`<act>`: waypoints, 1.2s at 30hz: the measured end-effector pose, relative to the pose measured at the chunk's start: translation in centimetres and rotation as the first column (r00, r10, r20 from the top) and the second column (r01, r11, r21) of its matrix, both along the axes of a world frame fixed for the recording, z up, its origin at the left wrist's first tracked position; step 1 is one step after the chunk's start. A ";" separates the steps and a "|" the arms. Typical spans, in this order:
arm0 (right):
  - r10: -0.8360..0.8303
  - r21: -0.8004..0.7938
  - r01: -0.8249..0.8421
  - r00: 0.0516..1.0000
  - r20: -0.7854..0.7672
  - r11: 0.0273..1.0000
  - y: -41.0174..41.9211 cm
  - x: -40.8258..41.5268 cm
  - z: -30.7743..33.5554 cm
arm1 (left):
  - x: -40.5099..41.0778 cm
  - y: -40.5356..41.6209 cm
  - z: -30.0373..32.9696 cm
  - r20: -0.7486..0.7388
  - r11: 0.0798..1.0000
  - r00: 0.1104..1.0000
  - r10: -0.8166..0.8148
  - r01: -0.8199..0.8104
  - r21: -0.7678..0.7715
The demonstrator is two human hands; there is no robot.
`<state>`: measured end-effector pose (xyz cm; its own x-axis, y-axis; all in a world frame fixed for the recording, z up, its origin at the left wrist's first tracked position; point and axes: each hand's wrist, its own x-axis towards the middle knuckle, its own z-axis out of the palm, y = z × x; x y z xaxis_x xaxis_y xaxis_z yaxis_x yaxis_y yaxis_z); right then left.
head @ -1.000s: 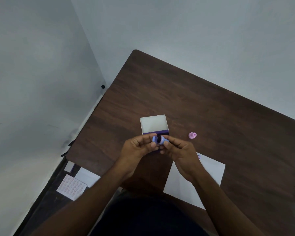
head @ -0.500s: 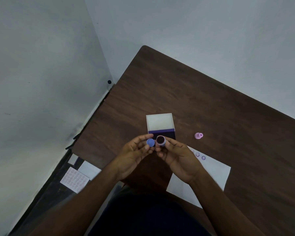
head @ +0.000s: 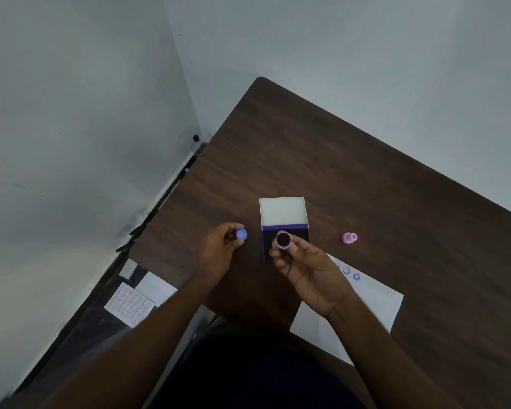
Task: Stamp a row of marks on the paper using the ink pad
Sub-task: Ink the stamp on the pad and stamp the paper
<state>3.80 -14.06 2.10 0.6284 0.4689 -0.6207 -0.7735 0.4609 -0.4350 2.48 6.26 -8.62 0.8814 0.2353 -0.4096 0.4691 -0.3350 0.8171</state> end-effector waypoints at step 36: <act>-0.066 0.355 0.057 0.998 0.014 0.933 -0.5 0.9 0.5 | 0.8 -5.1 13.3 0.485 0.958 0.834 -0.264 0.166 0.235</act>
